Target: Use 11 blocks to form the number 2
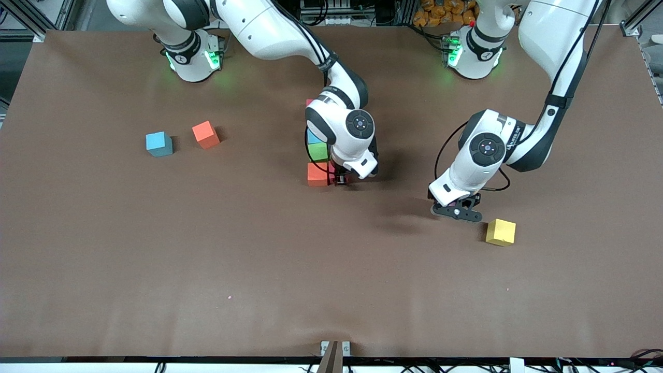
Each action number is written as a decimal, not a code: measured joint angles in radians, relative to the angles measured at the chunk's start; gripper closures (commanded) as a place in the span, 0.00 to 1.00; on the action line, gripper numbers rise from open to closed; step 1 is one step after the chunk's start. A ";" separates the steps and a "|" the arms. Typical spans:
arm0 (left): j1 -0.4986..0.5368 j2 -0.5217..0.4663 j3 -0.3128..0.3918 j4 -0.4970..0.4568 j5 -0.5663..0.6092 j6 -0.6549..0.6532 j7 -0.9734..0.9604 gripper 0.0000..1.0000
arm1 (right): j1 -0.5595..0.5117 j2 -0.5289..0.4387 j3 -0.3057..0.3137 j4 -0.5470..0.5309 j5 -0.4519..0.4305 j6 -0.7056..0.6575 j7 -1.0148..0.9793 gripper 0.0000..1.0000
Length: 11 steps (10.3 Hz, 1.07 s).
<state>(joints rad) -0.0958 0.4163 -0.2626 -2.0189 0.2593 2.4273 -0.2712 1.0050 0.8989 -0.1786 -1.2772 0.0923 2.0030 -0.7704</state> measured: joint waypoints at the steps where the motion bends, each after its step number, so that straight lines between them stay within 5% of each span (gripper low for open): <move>1: 0.000 0.000 0.000 0.000 0.000 -0.003 0.000 0.35 | 0.000 0.000 -0.001 0.000 0.000 0.000 0.000 0.78; 4: 0.000 -0.001 0.000 0.000 0.000 -0.003 0.000 0.35 | -0.004 0.000 -0.003 0.000 0.000 -0.001 0.000 0.78; 5: 0.000 -0.001 0.000 0.000 0.000 -0.003 0.000 0.35 | -0.004 0.000 -0.003 0.000 0.000 -0.001 0.000 0.49; 6: 0.000 -0.001 0.000 0.000 0.000 -0.003 0.000 0.35 | -0.004 0.000 -0.003 0.000 0.000 -0.001 0.000 0.00; 11: 0.000 -0.001 0.000 0.000 0.000 -0.008 0.000 0.35 | -0.004 -0.010 -0.003 0.000 0.001 -0.006 0.000 0.00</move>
<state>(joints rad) -0.0958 0.4150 -0.2627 -2.0189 0.2593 2.4189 -0.2712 1.0012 0.8892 -0.1818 -1.2775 0.0929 1.9967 -0.7704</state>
